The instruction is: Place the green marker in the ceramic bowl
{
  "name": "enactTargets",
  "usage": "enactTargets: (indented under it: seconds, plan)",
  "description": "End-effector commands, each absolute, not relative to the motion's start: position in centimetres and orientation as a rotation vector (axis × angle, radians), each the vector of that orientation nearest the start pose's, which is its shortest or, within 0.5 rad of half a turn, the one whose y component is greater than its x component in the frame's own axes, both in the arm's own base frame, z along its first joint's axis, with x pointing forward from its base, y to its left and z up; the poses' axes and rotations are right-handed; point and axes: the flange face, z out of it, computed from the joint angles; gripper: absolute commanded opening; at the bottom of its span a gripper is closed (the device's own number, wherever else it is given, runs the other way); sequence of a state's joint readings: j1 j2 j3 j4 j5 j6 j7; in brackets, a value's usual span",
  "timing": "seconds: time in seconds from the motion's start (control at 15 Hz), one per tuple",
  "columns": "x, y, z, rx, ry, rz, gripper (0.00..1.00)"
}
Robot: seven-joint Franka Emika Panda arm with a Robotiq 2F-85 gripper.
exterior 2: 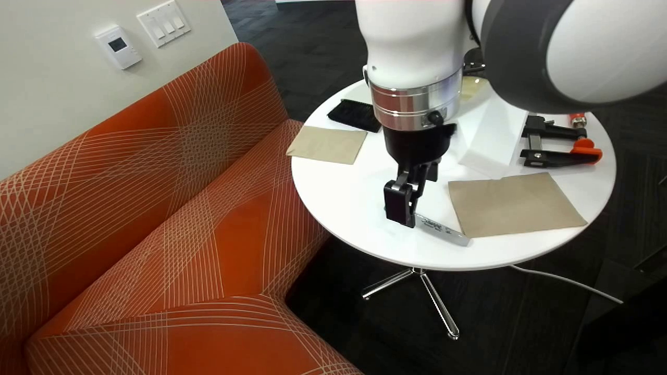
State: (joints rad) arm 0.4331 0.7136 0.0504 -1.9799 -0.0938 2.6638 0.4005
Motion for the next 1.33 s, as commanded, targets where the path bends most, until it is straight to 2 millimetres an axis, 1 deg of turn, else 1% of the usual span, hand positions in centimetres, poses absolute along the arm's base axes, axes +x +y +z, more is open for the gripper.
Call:
enactTargets:
  seconds: [0.0, 0.2, 0.6, 0.67, 0.73, 0.8, 0.87, 1.0, 1.27]
  plan:
    - [52.9, 28.1, 9.6, -3.161, -0.227, 0.000, 1.00]
    - [52.7, 28.4, 8.9, -3.147, -0.241, -0.026, 1.00]
    - [52.5, 28.6, 6.8, -3.139, -0.238, -0.065, 1.00]
    - [52.5, 28.6, 6.5, -3.139, -0.238, -0.071, 0.75]
    - [52.5, 28.6, 6.3, -3.140, -0.239, -0.080, 0.74]
    - [52.5, 28.6, 6.1, -3.140, -0.239, -0.085, 0.68]
    - [52.5, 28.6, 6.0, -3.140, -0.239, -0.087, 0.58]
    - [52.5, 28.7, 5.9, -3.139, -0.238, -0.094, 0.42]
    - [52.4, 29.2, 7.0, -3.151, -0.216, -0.113, 0.12]
